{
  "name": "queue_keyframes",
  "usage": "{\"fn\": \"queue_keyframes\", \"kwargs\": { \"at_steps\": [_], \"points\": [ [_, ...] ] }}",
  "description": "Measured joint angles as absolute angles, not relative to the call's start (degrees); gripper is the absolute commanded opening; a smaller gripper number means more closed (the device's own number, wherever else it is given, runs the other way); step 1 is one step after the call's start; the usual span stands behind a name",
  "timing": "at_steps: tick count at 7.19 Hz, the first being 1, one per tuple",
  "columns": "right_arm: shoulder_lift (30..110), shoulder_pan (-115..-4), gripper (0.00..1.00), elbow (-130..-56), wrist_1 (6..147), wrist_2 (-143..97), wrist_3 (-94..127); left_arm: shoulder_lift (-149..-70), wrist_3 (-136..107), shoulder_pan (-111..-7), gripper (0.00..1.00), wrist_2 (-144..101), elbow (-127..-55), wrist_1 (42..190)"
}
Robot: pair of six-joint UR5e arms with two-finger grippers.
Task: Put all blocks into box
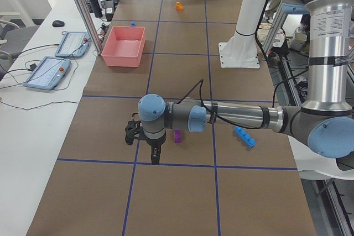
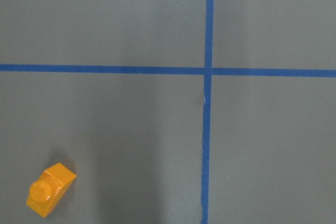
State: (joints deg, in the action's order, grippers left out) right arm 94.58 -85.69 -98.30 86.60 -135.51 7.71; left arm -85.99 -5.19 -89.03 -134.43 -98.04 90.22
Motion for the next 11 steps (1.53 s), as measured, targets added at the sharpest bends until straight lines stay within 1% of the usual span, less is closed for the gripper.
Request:
{"fn": "queue_keyframes", "kwargs": {
  "at_steps": [8,11],
  "points": [
    [95.2,-85.4,1.0,-99.3,83.8,-137.5,8.0,-85.2,-4.9,-89.0,1.0,-134.6,-98.4,90.8],
    [94.5,-83.2,1.0,-96.3,80.1,-138.6,8.5,-85.5,-5.0,-86.7,1.0,-135.1,-97.9,93.7]
  ]
}}
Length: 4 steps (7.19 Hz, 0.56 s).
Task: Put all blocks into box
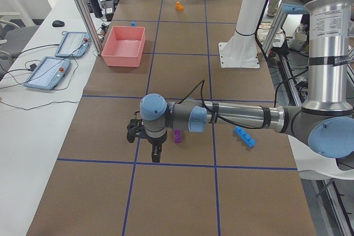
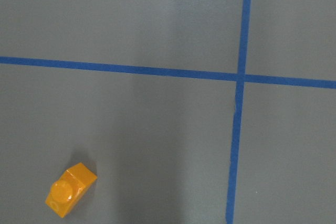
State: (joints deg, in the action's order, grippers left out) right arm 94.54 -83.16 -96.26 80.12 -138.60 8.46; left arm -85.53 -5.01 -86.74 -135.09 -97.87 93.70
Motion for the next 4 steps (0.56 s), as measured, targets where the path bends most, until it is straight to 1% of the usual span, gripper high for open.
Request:
{"fn": "queue_keyframes", "kwargs": {
  "at_steps": [4],
  "points": [
    [95.3,-81.7,1.0,-96.0,76.1,-140.3,13.4,-85.8,-5.0,-85.9,1.0,-135.8,-94.8,101.5]
  ]
}}
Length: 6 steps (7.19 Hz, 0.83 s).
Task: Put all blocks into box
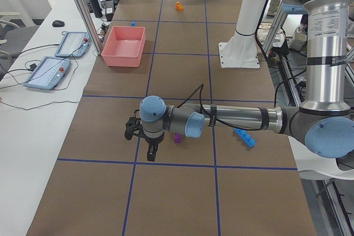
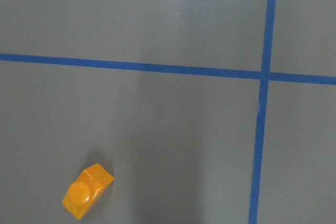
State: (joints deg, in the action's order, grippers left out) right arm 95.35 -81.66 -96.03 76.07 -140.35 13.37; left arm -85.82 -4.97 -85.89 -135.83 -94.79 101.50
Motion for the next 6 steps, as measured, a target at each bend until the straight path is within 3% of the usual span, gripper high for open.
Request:
{"fn": "queue_keyframes", "kwargs": {
  "at_steps": [6],
  "points": [
    [93.1,-66.3,0.99,-99.7,75.5,-134.3,42.1,-85.7,-5.1,-83.9,1.0,-140.1,-90.2,110.8]
  ]
}}
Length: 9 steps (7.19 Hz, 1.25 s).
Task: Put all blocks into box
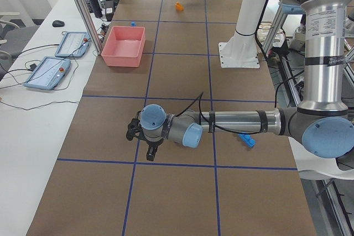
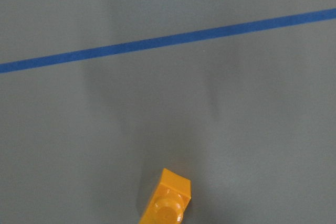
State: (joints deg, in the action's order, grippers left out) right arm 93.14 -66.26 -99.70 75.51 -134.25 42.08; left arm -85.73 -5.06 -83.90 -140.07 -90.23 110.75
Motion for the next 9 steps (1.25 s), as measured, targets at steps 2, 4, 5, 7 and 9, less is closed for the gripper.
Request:
{"fn": "queue_keyframes", "kwargs": {
  "at_steps": [2,4,5,7,9],
  "points": [
    [91.5,-60.8,0.94,-99.2,75.5,-132.0,49.4,-85.7,-5.0,-83.9,1.0,-140.1,-89.9,111.6],
    [90.7,-57.1,0.89,-98.8,75.6,-129.4,53.2,-85.8,-5.0,-83.8,1.0,-140.1,-89.9,111.8],
    [91.0,-56.8,0.89,-98.9,75.6,-129.0,53.6,-85.9,-5.0,-83.8,1.0,-140.1,-89.9,111.8],
    [91.4,-57.2,0.89,-98.9,75.7,-128.6,53.7,-85.9,-5.1,-83.8,1.0,-140.1,-89.9,111.8],
    [91.8,-57.7,0.89,-97.6,75.7,-128.5,53.7,-86.0,-5.1,-83.8,1.0,-140.1,-89.9,111.8]
  ]
}}
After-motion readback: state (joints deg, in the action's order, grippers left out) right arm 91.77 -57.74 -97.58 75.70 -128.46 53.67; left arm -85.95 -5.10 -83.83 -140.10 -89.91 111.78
